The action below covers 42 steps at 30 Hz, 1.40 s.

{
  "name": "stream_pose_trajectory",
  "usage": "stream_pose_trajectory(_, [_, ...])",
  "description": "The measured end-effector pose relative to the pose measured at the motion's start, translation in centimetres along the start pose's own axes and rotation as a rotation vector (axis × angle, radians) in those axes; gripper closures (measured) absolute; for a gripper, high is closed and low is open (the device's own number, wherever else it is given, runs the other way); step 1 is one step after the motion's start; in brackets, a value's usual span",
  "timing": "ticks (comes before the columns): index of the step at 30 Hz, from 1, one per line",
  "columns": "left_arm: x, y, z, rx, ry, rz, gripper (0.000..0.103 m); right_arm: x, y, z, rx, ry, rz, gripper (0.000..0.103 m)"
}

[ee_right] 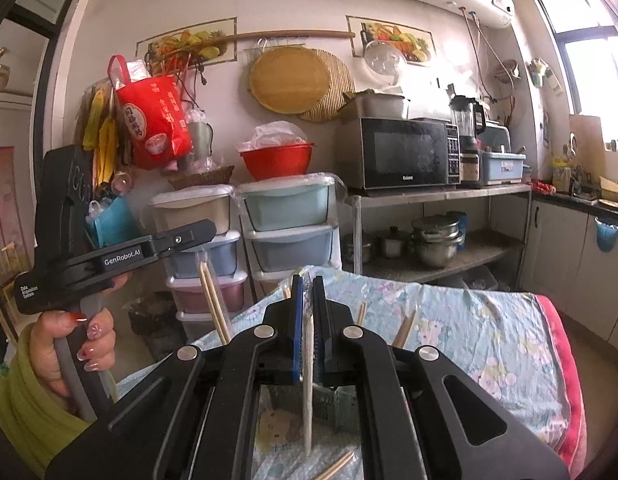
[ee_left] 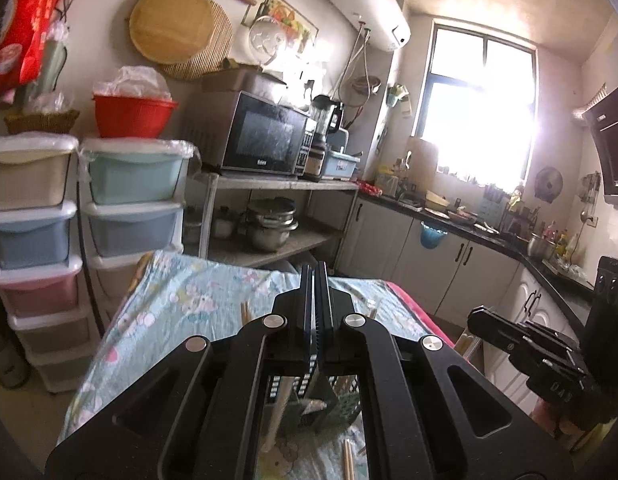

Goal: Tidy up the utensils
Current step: 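Lower the left gripper's chopstick into the caddy and open while the right gripper releases its chopstick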

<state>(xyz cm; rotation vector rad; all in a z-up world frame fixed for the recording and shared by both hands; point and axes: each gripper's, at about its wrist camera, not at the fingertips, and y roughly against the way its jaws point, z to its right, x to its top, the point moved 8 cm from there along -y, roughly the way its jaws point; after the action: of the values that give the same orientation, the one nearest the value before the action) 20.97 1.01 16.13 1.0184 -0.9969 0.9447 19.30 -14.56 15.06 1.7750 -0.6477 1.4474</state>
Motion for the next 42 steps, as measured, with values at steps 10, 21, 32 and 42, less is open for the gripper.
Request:
stream_pose_trajectory(10, [3.4,-0.2,1.3,-0.008,-0.047,0.058,0.103,2.8,-0.2,0.1,-0.005,0.016,0.054,0.098])
stream_pose_trajectory(21, [2.6,-3.9,-0.3,0.009,-0.027,-0.035,0.103,6.2,-1.6,1.8,-0.051,0.027,0.118,0.098])
stream_pose_trajectory(32, [-1.9,-7.9,-2.1,0.023,-0.009,-0.168,0.103,4.9,-5.8,5.1,-0.115,-0.014,0.062,0.098])
stream_pose_trajectory(42, [-6.1,-10.4,-2.9,0.013,0.013,-0.287,0.103,1.6,-8.1,6.0,-0.112,-0.054,-0.022,0.098])
